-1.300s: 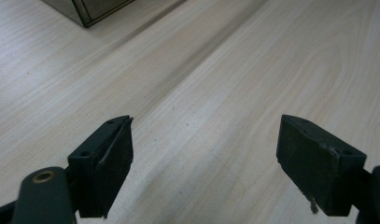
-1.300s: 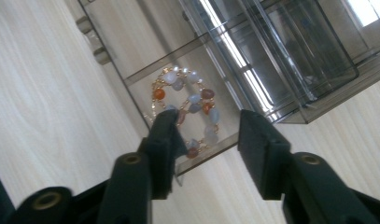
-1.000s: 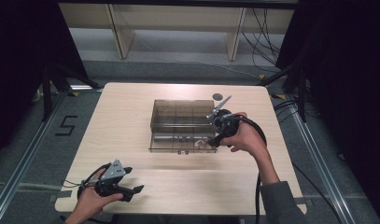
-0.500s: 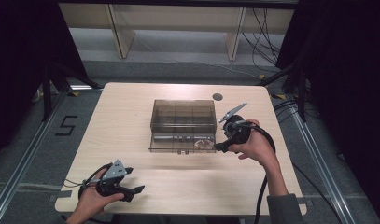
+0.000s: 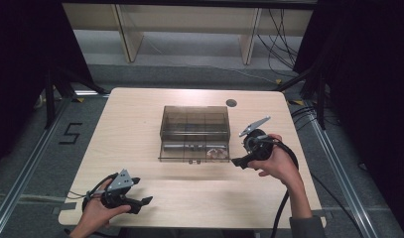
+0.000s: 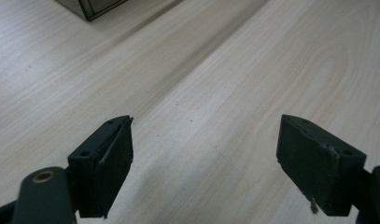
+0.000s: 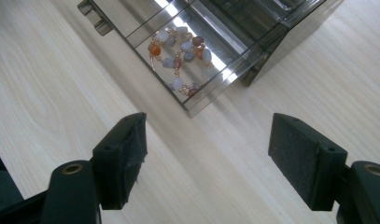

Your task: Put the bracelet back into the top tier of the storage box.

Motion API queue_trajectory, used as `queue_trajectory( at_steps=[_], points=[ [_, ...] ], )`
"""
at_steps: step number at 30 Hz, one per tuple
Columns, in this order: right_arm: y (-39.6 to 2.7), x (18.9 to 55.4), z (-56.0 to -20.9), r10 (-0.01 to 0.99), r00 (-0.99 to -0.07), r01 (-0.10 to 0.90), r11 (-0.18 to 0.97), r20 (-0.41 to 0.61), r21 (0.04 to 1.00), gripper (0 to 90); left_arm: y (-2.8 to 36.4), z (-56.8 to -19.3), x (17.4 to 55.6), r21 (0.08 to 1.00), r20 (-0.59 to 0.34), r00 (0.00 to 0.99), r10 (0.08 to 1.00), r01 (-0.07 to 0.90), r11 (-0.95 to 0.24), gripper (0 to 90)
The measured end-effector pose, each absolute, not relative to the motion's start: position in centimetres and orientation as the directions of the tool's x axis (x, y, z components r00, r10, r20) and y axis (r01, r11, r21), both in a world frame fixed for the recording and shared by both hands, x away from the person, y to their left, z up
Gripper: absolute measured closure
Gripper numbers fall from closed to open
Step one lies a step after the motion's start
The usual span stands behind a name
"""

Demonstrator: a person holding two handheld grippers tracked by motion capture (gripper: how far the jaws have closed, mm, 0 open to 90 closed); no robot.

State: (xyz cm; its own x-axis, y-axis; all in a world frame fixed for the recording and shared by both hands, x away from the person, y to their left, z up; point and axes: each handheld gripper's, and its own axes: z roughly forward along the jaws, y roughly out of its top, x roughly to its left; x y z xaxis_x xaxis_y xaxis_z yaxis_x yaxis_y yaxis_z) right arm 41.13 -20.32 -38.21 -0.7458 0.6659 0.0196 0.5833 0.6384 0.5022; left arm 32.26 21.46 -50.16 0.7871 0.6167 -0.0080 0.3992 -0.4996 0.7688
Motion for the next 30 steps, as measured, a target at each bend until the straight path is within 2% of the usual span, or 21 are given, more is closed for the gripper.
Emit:
queue_trajectory(
  at_steps=[8,11,12,14,21,26,28,29,30],
  points=[
    [-21.0,40.4,-39.2,0.691,-0.722,0.607,0.600,0.046,0.522,26.1,21.3,-50.2,32.0,0.774,-0.029,0.775,0.631,0.417,-0.477,18.7],
    [-21.1,40.1,-39.4,0.695,-0.718,0.607,0.598,0.037,0.523,25.8,21.4,-50.2,32.1,0.774,-0.008,0.784,0.621,0.398,-0.492,18.7],
    [-21.1,39.9,-39.7,0.693,-0.719,0.608,0.594,0.048,0.527,24.3,21.2,-50.3,32.0,0.776,-0.031,0.779,0.626,0.414,-0.476,18.7],
    [-21.3,39.7,-40.0,0.693,-0.719,0.606,0.594,0.046,0.529,24.3,21.4,-50.2,32.1,0.772,-0.002,0.788,0.616,0.393,-0.500,18.7],
    [-21.8,39.0,-41.3,0.702,-0.710,0.612,0.570,0.062,0.548,23.6,21.2,-50.3,31.9,0.787,-0.033,0.777,0.629,0.408,-0.463,18.7],
    [-22.1,38.4,-41.8,0.722,-0.689,0.632,0.551,0.068,0.545,22.6,21.3,-50.3,32.0,0.776,-0.005,0.785,0.620,0.394,-0.492,18.7],
    [-22.2,38.2,-42.3,0.714,-0.698,0.609,0.551,0.055,0.571,22.4,21.4,-50.2,32.1,0.769,0.022,0.788,0.616,0.380,-0.514,18.7],
    [-22.3,38.2,-42.4,0.707,-0.705,0.596,0.558,0.044,0.577,22.3,21.2,-50.3,31.9,0.774,-0.027,0.783,0.621,0.410,-0.483,18.7],
    [-22.3,38.1,-42.6,0.713,-0.700,0.600,0.548,0.049,0.583,21.9,21.2,-50.3,31.9,0.767,-0.027,0.778,0.627,0.419,-0.486,18.7]
  ],
)
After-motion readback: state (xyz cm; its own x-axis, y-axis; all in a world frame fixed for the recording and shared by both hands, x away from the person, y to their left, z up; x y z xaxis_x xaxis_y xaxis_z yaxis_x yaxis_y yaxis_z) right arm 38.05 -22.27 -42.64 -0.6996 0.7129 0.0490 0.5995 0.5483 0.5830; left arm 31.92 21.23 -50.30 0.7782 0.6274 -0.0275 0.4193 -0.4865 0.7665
